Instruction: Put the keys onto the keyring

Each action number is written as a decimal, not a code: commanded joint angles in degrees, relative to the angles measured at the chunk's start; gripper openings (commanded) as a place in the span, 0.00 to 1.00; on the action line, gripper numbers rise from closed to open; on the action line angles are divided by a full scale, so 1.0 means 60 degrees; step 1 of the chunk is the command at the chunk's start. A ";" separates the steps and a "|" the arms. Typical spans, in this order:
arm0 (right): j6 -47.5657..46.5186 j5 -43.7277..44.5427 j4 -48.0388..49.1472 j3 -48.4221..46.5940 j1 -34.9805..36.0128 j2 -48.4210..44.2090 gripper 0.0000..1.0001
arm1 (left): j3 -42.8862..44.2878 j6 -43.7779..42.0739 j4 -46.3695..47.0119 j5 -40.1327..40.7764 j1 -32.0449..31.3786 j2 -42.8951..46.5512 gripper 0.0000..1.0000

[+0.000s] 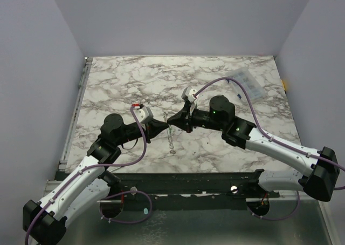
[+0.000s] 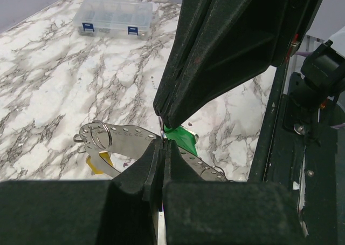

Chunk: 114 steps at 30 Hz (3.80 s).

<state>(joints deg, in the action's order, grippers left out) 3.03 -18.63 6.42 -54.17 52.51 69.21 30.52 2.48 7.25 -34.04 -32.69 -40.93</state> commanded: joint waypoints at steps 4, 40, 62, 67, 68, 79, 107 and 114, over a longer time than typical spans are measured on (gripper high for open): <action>0.0023 0.0833 0.0231 -0.0154 0.0023 0.0009 0.01 | 0.0139 -0.0091 0.0405 -0.0284 -0.0118 0.0223 0.00; 0.0406 0.1037 -0.0321 -0.0191 0.0023 -0.0010 0.32 | 0.0098 -0.0267 0.0367 -0.0028 -0.0164 0.0519 0.00; -0.1412 0.0464 0.0878 0.1645 0.0023 -0.2105 0.53 | 0.0091 -0.0267 0.0387 -0.0331 -0.0223 0.0424 0.00; -0.1551 -0.1084 0.0678 0.1693 0.0023 -0.2088 0.64 | 0.0069 -0.0267 0.0478 -0.0567 -0.0250 0.0378 0.00; -0.1545 -0.1285 0.0636 0.1652 0.0023 -0.2080 0.67 | 0.0056 -0.0256 0.0495 -0.0636 -0.0258 0.0387 0.00; -0.2089 -0.1508 -0.0507 0.1076 0.0023 -0.1996 0.70 | -0.0191 -0.0102 0.1099 -0.1633 -0.0417 0.0439 0.00; -0.2367 -0.2483 -0.0400 0.0989 0.0023 -0.1443 0.27 | -0.0517 -0.0047 0.1609 -0.2010 -0.0775 0.0572 0.00; -0.2322 -0.2620 -0.0366 0.0986 0.0023 -0.1422 0.18 | -0.0517 -0.0033 0.1616 -0.1933 -0.0778 0.0562 0.00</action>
<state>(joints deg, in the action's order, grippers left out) -10.59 -32.73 3.31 -46.35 52.49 60.69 27.83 2.13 14.28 -44.18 -36.88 -38.09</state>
